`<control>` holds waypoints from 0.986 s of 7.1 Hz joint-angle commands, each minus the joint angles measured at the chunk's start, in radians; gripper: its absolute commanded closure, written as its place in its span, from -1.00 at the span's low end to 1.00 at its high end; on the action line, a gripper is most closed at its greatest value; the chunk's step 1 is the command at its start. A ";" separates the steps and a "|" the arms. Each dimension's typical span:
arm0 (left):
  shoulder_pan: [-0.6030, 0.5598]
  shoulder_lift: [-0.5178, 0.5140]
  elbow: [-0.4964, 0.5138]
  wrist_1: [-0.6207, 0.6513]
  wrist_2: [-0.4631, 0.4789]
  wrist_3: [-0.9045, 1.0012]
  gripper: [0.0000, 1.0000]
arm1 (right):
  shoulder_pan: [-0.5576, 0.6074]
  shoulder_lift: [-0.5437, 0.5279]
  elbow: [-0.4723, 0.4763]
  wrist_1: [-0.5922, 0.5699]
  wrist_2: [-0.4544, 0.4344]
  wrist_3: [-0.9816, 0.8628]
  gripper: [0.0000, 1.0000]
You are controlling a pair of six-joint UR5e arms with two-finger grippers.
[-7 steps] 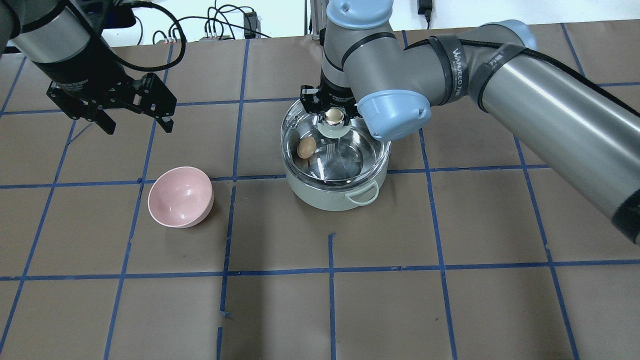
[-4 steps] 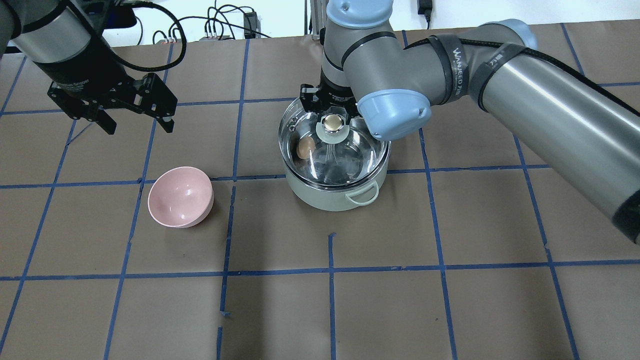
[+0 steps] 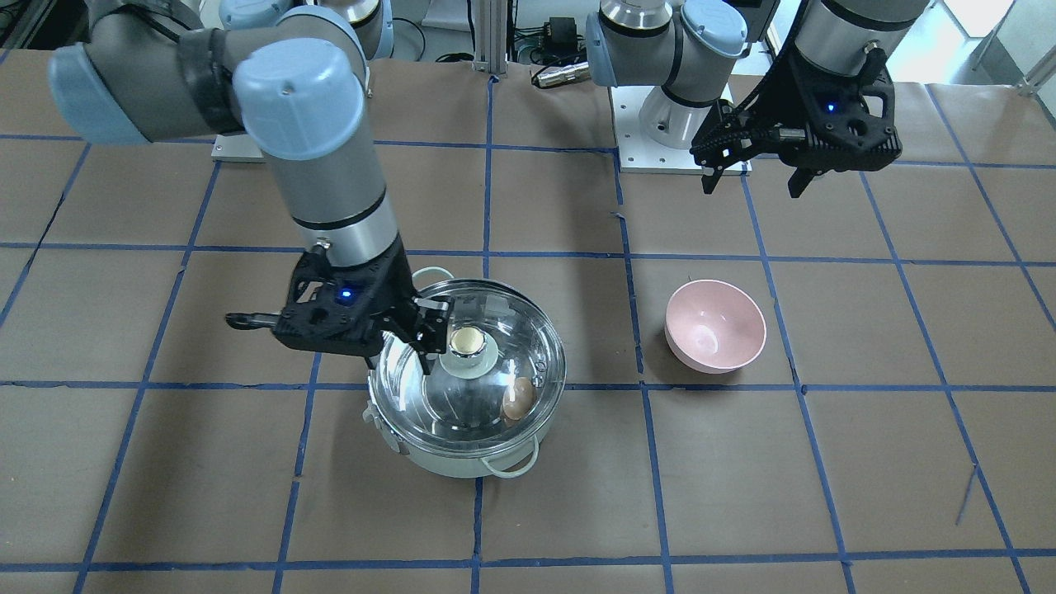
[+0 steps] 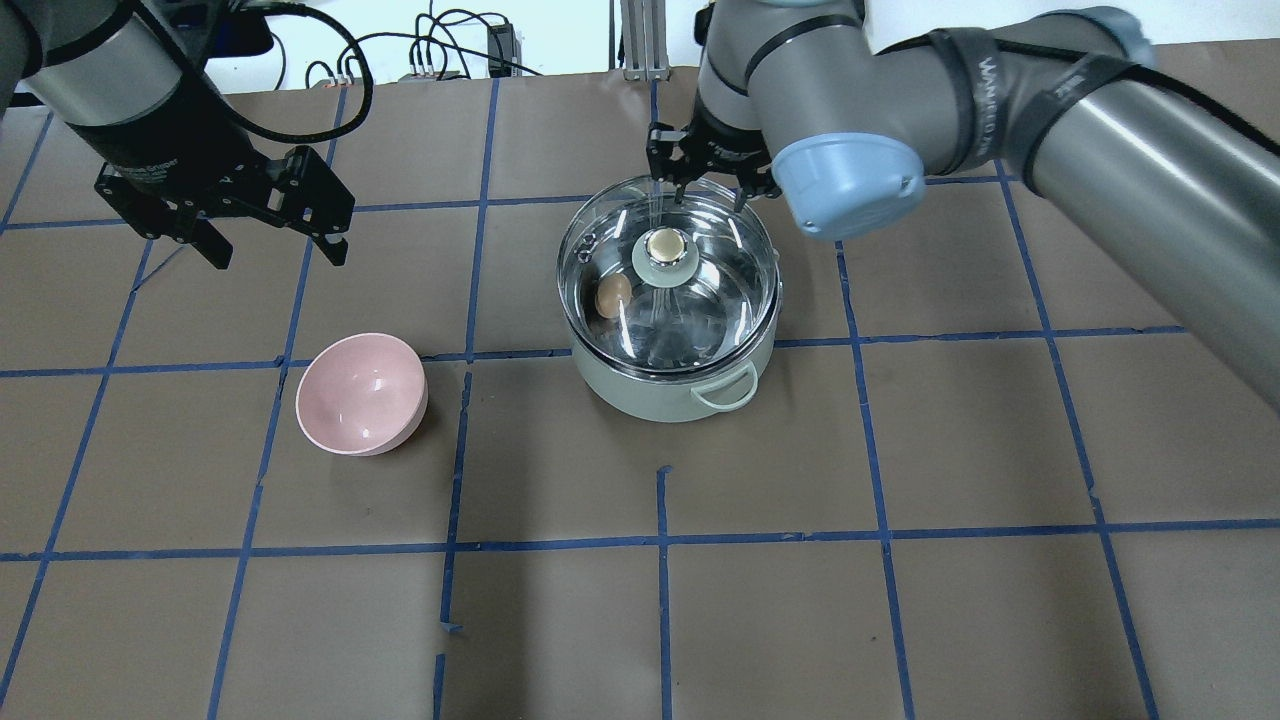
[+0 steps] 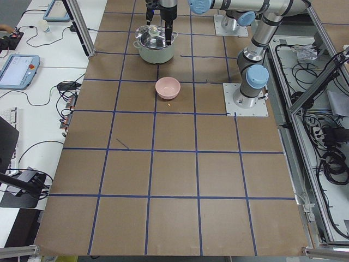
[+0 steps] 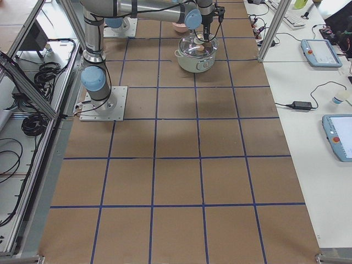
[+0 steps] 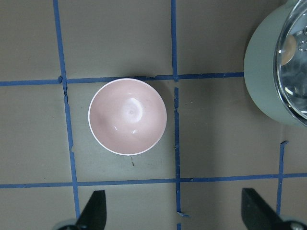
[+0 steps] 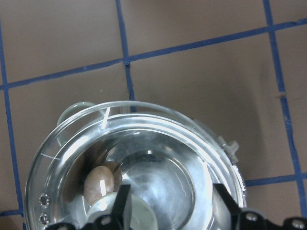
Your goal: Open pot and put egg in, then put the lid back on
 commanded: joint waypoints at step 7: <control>-0.004 0.000 -0.005 0.000 -0.001 -0.001 -1.00 | -0.247 -0.253 0.025 0.392 0.001 -0.131 -1.00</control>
